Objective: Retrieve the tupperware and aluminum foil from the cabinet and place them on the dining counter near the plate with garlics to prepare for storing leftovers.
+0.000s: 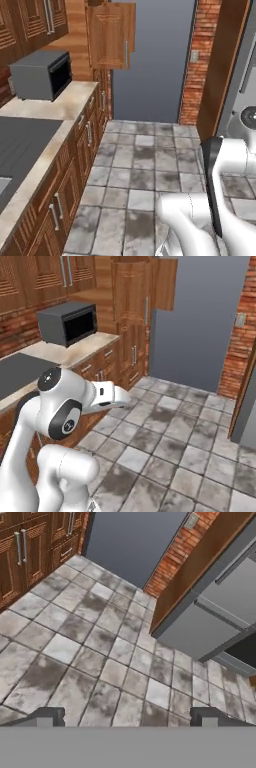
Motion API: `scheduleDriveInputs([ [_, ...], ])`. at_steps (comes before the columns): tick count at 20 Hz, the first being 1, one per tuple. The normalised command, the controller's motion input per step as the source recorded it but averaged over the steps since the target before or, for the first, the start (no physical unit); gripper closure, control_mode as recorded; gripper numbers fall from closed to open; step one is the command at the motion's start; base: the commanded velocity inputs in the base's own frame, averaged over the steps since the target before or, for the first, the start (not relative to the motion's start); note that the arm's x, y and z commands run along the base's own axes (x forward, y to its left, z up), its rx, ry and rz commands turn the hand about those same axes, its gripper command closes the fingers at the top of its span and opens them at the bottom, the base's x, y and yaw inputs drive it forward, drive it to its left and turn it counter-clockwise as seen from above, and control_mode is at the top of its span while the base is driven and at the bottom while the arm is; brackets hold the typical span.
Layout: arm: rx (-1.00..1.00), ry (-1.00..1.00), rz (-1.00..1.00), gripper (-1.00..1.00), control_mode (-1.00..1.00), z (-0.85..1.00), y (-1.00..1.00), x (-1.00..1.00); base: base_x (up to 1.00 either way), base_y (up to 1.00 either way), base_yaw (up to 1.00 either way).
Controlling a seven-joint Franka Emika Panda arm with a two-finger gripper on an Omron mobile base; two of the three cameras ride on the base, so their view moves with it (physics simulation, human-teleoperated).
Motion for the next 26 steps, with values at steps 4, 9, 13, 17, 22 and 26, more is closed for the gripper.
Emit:
scheduleDriveInputs([
  [4,0.00,0.00,0.00,-1.00,1.00,0.00,0.00,0.00,1.00,0.00,-0.34],
  [9,0.00,0.00,0.00,-1.00,1.00,0.00,0.00,0.00,1.00,0.00,-0.18],
  [13,0.00,0.00,0.00,-1.00,1.00,0.00,0.00,0.00,1.00,-0.04,0.25],
  [17,0.00,0.00,0.00,-1.00,1.00,0.00,0.00,0.00,1.00,-0.18,0.28],
  [22,0.00,0.00,0.00,-1.00,1.00,0.00,0.00,0.00,1.00,-0.36,0.45],
  [26,0.00,0.00,0.00,-1.00,1.00,0.00,0.00,0.00,1.00,-0.47,0.44],
])
